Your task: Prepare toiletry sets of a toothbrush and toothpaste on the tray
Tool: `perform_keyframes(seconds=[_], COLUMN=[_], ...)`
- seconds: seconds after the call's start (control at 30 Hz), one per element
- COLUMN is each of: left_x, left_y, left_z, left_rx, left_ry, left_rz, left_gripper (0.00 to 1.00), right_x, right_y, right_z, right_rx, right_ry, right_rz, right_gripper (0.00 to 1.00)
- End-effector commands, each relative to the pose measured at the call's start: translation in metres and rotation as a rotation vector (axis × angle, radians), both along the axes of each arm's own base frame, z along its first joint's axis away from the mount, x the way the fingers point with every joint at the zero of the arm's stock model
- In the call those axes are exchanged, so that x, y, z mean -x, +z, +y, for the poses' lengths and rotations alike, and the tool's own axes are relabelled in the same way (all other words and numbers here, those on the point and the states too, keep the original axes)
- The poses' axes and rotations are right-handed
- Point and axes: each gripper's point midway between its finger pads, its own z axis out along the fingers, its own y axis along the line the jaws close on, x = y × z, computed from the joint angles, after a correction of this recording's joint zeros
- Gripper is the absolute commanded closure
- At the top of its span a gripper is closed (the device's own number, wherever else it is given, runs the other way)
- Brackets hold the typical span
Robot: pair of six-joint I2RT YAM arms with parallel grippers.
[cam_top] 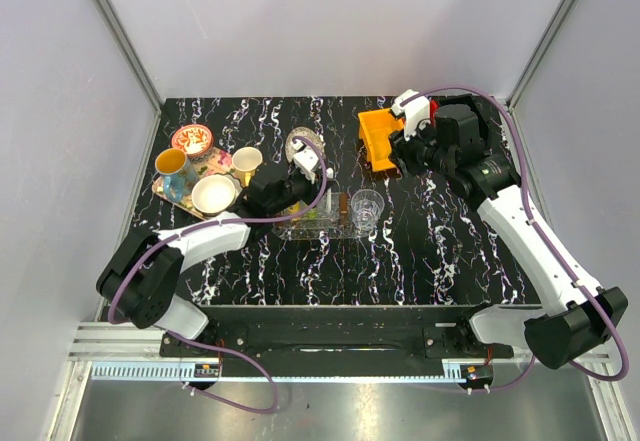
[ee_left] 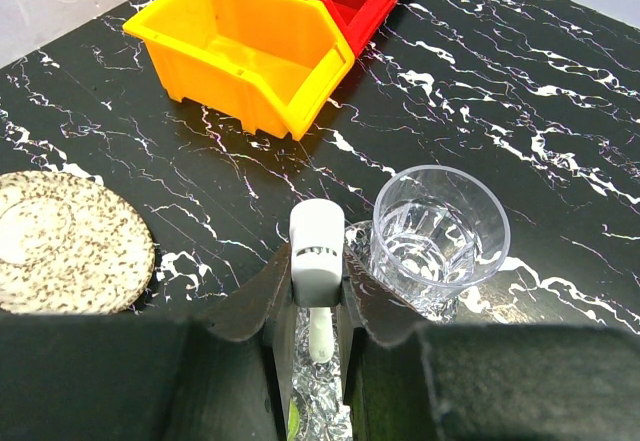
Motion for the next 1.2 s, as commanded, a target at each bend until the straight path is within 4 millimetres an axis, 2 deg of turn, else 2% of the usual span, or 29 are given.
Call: perform_keyframes(seconds=[0.0, 0.53, 1.17], left_x=[-0.001, 0.005, -0.007], left_y=[0.016, 0.046, 0.048], left_z=[0.004, -0.011, -0.005], left_rx=[0.021, 0.013, 0.050], left_ry=[0.016, 0.084, 0.233], left_rz=[-0.041, -0.051, -0.054], left_gripper=[1.00, 1.00, 1.00], right_x=[-0.003, -0.002, -0.004], right_y=[0.012, 0.009, 0.004], right_z=[0.002, 0.002, 0.002], right_rx=[-0.036, -0.030, -0.026], right_ry=[0.000, 0.002, 0.000], right_rz=[-0.035, -0.026, -0.016], right_gripper=[0.55, 0.55, 0.54])
